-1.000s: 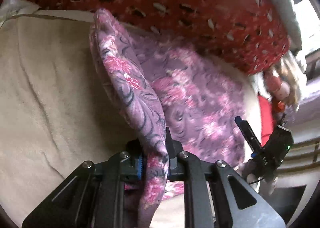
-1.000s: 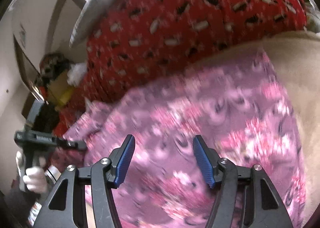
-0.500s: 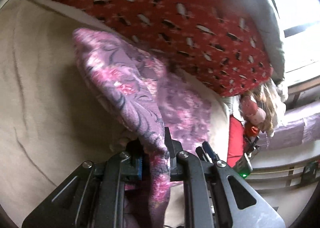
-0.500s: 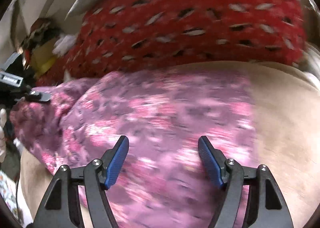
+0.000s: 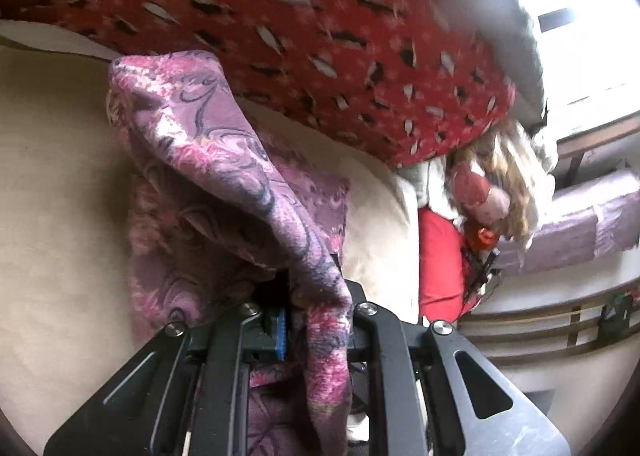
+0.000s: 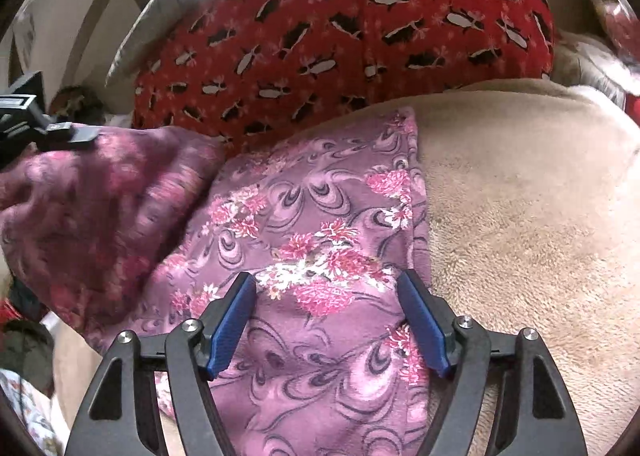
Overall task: Fold small clothes
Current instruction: 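Grasp the shirt side with the left gripper and lift it over the body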
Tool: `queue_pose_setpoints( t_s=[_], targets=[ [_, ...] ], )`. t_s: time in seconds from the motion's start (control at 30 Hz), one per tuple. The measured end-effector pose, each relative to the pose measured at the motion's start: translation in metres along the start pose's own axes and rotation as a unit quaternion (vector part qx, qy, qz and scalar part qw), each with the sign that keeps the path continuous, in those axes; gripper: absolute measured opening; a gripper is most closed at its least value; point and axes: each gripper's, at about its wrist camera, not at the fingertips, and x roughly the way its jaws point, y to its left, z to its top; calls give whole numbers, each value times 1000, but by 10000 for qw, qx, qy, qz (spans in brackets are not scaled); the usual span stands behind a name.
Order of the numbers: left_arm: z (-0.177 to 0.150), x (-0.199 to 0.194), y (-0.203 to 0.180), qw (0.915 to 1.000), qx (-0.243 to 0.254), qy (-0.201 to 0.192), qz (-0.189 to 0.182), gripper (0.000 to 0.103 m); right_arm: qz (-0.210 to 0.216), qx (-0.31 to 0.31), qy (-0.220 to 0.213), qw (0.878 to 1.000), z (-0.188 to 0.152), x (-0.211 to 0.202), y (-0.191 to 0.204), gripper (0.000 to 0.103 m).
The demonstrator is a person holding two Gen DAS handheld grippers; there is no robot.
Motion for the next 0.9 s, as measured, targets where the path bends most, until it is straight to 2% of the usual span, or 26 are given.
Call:
queue_pose_setpoints(
  t_s=[0.23, 0.37, 0.53, 0.67, 0.8, 0.87, 0.9],
  targets=[
    [-7, 79, -2, 9971, -156, 656, 344, 13, 96, 69, -47, 9999, 0, -2, -3, 75],
    [-11, 96, 5, 9951, -317, 800, 490, 13, 186, 133, -72, 9997, 0, -2, -6, 75],
    [-20, 71, 4, 9960, -213, 802, 341, 21, 196, 142, -72, 9997, -1, -2, -7, 75],
    [-29, 25, 16, 9985, -103, 456, 287, 42, 334, 269, -30, 9991, 1, -4, -11, 75],
    [-30, -21, 53, 9991, -275, -85, 307, 43, 506, 655, 193, 9964, 9, -16, -20, 75],
    [-31, -30, 78, 9968, -431, -300, 602, 43, 316, 828, 6, 9961, 17, -31, -20, 77],
    [-31, -28, 89, 9963, -531, -285, 618, 43, 441, 832, -103, 9955, 25, -37, -16, 77]
  ],
)
